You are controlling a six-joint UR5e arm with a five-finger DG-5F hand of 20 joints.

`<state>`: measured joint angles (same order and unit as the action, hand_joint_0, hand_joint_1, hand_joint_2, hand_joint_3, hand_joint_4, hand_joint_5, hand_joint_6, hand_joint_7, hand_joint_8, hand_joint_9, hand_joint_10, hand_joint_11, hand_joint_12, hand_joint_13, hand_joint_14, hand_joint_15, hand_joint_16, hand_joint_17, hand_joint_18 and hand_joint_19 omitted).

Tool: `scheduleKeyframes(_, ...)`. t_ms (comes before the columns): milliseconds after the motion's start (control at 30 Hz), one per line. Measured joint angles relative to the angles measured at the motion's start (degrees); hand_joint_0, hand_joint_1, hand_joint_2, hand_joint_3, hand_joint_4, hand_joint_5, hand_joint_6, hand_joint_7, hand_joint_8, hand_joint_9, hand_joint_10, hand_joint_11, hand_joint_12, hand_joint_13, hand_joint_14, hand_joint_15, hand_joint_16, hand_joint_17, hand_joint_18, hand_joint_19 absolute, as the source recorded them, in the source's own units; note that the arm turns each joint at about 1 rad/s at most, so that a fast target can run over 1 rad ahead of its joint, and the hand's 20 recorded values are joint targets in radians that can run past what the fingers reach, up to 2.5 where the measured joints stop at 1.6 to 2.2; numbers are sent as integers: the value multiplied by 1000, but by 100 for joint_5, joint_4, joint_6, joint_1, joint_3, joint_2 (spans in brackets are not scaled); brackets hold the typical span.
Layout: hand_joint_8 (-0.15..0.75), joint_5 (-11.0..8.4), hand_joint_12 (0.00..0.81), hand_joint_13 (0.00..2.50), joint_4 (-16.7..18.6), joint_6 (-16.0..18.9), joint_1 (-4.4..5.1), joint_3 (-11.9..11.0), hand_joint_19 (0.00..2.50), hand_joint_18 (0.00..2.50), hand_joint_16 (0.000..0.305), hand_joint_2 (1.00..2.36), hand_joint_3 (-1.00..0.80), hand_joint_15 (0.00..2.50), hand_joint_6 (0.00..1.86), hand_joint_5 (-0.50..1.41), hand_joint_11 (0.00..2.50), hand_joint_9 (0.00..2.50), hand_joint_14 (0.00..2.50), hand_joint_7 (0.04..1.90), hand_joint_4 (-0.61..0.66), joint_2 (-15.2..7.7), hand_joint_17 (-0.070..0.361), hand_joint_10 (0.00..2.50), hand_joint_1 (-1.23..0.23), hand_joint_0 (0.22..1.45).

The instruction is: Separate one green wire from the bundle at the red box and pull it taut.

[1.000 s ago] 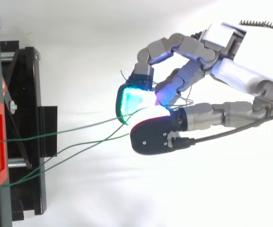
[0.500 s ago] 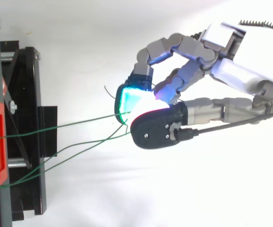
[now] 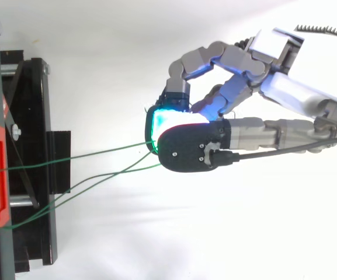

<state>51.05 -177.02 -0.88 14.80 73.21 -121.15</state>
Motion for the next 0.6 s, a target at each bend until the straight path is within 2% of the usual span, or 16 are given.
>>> scheduleKeyframes(233,259,1,384,890,1,0,-2,0,762,697,54,1015,-294,856,911,-178,1468,1197,30,1052,88,-2,121,11,-852,634)
scheduleKeyframes(600,261,-8,381,882,1,0,-1,0,744,693,54,1011,-361,845,914,-179,1463,1184,30,1042,101,3,121,10,-901,653)
